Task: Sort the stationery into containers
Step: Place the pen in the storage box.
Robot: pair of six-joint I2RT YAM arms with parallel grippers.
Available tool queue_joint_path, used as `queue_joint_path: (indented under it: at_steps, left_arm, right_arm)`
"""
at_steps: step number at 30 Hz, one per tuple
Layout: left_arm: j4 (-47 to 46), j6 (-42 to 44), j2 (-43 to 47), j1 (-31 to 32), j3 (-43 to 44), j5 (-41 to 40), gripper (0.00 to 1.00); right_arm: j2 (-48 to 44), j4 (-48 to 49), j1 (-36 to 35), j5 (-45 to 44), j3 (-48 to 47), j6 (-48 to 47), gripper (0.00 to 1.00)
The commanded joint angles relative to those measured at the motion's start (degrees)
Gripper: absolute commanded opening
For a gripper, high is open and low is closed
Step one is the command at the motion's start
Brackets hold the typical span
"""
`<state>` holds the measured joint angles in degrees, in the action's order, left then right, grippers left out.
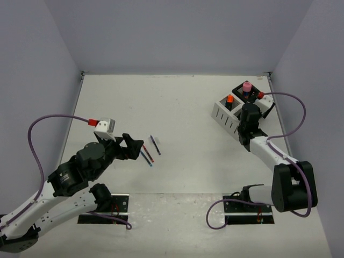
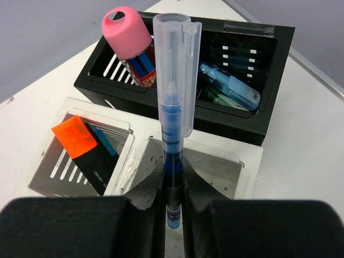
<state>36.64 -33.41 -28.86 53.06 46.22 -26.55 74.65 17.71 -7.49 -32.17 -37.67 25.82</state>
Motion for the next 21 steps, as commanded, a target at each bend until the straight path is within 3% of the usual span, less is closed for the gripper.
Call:
queue_joint_path:
  at_steps: [1, 15, 18, 21]
  left_arm:
    - [-0.9, 1.4, 1.6, 0.2, -0.4, 0.2, 1.0]
    - [-1.0, 1.6, 0.3, 0.1, -0.5, 0.5, 1.0]
    - [-1.2, 1.8, 0.3, 0.1, -0.4, 0.5, 1.0]
    - [-1.2, 1.8, 0.2, 0.1, -0.3, 0.5, 1.0]
  right_arm:
    - [-2.8, 1.1, 0.2, -0.6, -1.1, 1.5, 0.11]
    - [-2.5, -2.8, 0.2, 1.1, -2.5, 1.8, 0.11]
    - [-2.9, -3.5, 0.1, 2.2, -2.5, 1.9, 0.18]
    - [-2.2, -4.8, 0.1, 2.5, -3.4, 1.7, 0.37]
